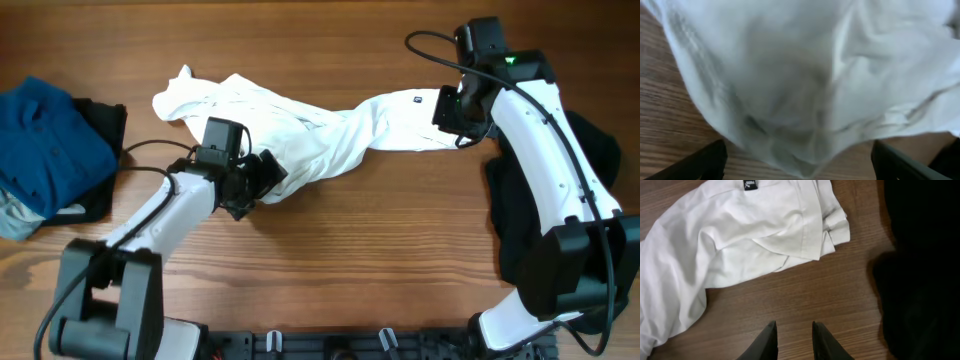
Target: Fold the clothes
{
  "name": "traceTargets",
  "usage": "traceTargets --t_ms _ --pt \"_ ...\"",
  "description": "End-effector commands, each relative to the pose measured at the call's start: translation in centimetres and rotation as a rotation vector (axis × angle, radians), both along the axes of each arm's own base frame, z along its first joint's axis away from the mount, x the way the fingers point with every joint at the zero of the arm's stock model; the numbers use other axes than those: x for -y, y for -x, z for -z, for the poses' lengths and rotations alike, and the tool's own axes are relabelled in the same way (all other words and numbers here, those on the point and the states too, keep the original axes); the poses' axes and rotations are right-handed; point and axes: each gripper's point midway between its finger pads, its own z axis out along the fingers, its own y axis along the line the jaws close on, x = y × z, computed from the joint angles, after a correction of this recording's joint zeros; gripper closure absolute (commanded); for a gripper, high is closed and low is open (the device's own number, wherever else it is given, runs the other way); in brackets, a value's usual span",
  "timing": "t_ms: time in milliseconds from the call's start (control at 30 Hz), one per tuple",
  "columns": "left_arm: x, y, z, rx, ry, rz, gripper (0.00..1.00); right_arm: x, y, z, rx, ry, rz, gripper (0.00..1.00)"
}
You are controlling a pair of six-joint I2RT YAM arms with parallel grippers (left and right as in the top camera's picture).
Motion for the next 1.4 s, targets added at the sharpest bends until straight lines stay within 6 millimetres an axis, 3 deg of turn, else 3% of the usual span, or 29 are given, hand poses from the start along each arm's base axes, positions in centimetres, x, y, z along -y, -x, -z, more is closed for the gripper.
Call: traceTargets --t_ms 0,33,100,133,200,267,400,500,600,767,1000,1100,1233,1367 --pt "-0.3 0.9 2.5 -0.093 -0.016 -0.06 0.19 -0.5 0.2 0.1 -0.007 -0.013 -0.018 0.76" --pt "-0.3 0.8 2.6 -0.092 -0.016 -0.06 0.36 -0.5 0.2 0.1 -0.006 -0.013 -0.018 0.76" --pt "-0.3 0.4 2.6 -0.08 -0.011 -0.065 0.89 -0.5 0.2 0.1 -0.006 -0.013 -0.017 0.76" --pt "-0.2 0.4 2.3 -0.075 0.001 -0.056 0.96 -0.5 0.2 0.1 -0.006 -0.013 -0.017 0.76" --pt "-0.3 0.9 1.5 -0.074 0.021 -0.007 0.96 -0.5 0.2 0.1 -0.006 -0.013 -0.019 0.76" --pt "-1.6 2.1 0.6 -0.095 -0.005 0.023 0.96 -0.5 0.2 0.1 -0.006 -0.011 -0.029 0.75" --pt "-6.3 4.2 -1.6 -0.12 -0.076 0.001 0.96 -0.6 -0.2 0.0 0.011 -0.01 -0.042 0.67" --pt "-10.3 4.7 -3.6 -0.083 -0.097 -0.099 0.96 -0.9 -1.5 -0.3 0.064 -0.026 -0.045 0.64" --pt "-12.9 4.5 -4.9 -0.041 -0.093 -0.204 0.96 -3.2 -3.2 -0.7 0.126 -0.149 -0.078 0.62" --pt "-12.6 4.5 -4.7 -0.044 -0.096 -0.179 0.96 -4.7 -5.5 1.0 0.155 -0.21 -0.086 0.52" --pt "-11.5 4.4 -4.5 -0.045 -0.098 -0.133 0.96 -4.8 -9.0 8.5 0.121 -0.199 -0.03 0.5" --pt "-11.5 4.4 -4.5 -0.045 -0.098 -0.131 0.96 -4.3 -10.2 10.8 0.128 -0.17 -0.002 0.5" --pt "-11.5 4.4 -4.5 -0.045 -0.098 -0.131 0.96 -3.5 -10.9 12.3 0.139 -0.117 0.014 0.49" --pt "-11.5 4.4 -4.5 -0.045 -0.098 -0.131 0.96 -2.2 -10.1 13.5 0.098 -0.047 0.032 0.49"
